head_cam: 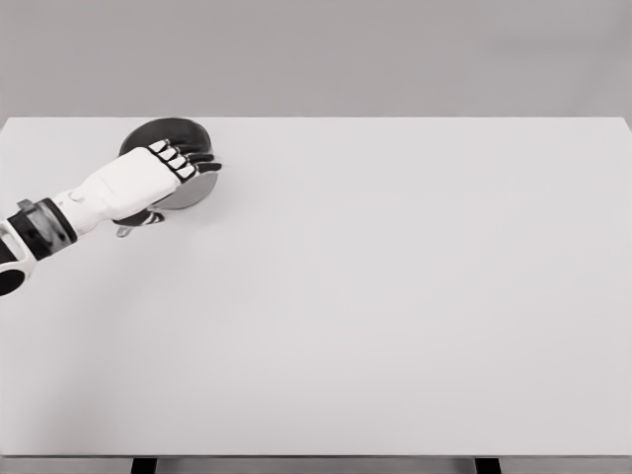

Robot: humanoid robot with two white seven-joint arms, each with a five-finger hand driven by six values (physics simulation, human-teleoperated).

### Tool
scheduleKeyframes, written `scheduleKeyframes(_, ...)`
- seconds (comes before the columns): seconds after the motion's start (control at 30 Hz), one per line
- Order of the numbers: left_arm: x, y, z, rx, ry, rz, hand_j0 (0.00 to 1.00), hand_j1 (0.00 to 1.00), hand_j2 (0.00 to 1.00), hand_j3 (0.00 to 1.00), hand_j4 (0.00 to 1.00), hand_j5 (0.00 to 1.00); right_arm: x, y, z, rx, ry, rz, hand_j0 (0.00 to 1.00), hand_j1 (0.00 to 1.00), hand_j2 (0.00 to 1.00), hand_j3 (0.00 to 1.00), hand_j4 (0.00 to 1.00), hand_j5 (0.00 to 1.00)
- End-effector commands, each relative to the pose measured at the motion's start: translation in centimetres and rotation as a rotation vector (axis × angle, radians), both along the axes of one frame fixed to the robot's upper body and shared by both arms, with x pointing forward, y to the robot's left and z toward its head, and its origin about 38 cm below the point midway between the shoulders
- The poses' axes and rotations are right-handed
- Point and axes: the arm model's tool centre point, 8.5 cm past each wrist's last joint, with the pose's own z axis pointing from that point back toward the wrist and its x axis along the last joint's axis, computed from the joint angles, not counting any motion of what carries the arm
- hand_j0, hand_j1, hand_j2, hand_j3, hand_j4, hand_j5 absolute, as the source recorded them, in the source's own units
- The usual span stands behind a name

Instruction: Rotate pot handle

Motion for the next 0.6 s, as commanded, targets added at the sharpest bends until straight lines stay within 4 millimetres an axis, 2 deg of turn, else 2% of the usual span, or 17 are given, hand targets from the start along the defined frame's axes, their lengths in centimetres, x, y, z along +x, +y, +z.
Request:
scheduleKeyframes(0.0, 0.1, 0.7, 0.1, 0.001, 0.002, 0.015, 1.00, 1.00, 1.00, 1.00, 1.00, 1.00, 0.0, 0.0, 0.0, 0.000, 0.000, 0.000, 1.00, 1.00, 1.00, 1.00, 1.00, 1.00)
scheduleKeyframes(0.1, -0.1, 0.8, -0.2, 0.000, 0.009, 0.018, 1.00, 1.00, 1.00, 1.00, 1.00, 1.00, 0.0, 0.0, 0.0, 0.000, 0.000, 0.000, 1.00, 1.00, 1.00, 1.00, 1.00, 1.00)
scheduleKeyframes(0.2, 0.3, 2.6, -0.4, -0.006, 0.021, 0.071, 1.00, 1.00, 1.00, 1.00, 1.00, 1.00, 0.0, 0.0, 0.0, 0.000, 0.000, 0.001, 1.00, 1.00, 1.00, 1.00, 1.00, 1.00)
scheduleKeyframes(0.3, 0.3, 3.1, -0.4, -0.006, 0.020, 0.083, 1.00, 1.00, 1.00, 1.00, 1.00, 1.00, 0.0, 0.0, 0.0, 0.000, 0.000, 0.000, 1.00, 1.00, 1.00, 1.00, 1.00, 1.00)
scheduleKeyframes(0.4, 0.4, 4.3, 0.5, 0.003, 0.004, 0.106, 1.00, 1.00, 1.00, 1.00, 1.00, 1.00, 0.0, 0.0, 0.0, 0.000, 0.000, 0.000, 1.00, 1.00, 1.00, 1.00, 1.00, 1.00)
scheduleKeyframes(0.57, 0.3, 5.0, 0.7, 0.008, 0.000, 0.121, 1.00, 1.00, 1.00, 1.00, 1.00, 1.00, 0.0, 0.0, 0.0, 0.000, 0.000, 0.000, 1.00, 1.00, 1.00, 1.00, 1.00, 1.00)
